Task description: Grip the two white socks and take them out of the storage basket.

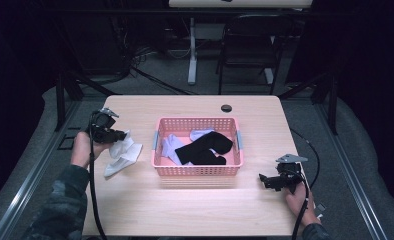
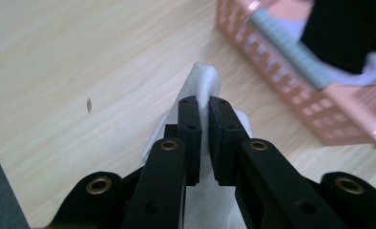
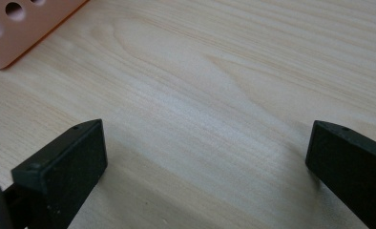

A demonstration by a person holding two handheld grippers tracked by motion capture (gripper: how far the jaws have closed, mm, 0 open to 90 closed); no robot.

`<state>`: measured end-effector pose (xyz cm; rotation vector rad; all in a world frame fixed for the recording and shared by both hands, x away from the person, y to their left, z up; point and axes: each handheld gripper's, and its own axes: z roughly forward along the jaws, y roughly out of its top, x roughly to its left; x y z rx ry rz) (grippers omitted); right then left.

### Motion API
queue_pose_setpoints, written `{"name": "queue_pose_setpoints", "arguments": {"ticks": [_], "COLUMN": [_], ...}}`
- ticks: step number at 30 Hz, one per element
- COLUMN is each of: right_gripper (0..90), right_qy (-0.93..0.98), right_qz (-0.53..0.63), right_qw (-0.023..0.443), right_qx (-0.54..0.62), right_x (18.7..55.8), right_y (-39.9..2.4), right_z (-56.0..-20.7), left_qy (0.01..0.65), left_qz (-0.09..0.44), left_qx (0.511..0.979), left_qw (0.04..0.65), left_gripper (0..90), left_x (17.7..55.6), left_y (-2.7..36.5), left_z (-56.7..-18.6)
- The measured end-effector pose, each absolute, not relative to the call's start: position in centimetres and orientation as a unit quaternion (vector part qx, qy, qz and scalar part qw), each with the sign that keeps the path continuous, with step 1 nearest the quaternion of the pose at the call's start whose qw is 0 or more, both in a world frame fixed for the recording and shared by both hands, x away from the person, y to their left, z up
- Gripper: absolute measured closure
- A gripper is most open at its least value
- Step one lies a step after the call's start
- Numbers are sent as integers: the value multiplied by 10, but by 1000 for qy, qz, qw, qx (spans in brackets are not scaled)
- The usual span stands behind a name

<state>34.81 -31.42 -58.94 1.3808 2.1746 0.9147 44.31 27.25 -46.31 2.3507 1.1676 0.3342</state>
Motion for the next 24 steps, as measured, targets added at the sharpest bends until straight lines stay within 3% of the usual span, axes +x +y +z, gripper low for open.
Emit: {"name": "queue_pose_setpoints", "arguments": {"ticks": [12, 14, 19, 24], "right_gripper": [0, 0, 0, 0], "right_qy": [779, 779, 782, 782], "right_qz": [326, 326, 327, 329], "right_qw": [204, 203, 201, 200], "right_qx": [495, 495, 490, 491], "right_x": [348, 348, 351, 350], "right_y": [-314, -314, -314, -313], "right_z": [-589, -589, -589, -589], "left_qy": [486, 494, 509, 509], "left_qz": [92, 94, 113, 135], "left_qx": [834, 831, 819, 808], "left_qw": [245, 238, 240, 264], "left_gripper": [798, 723, 365, 181], "left_x": [462, 464, 458, 435], "left_y": [289, 291, 296, 300], "left_z": [-506, -507, -499, -482]}}
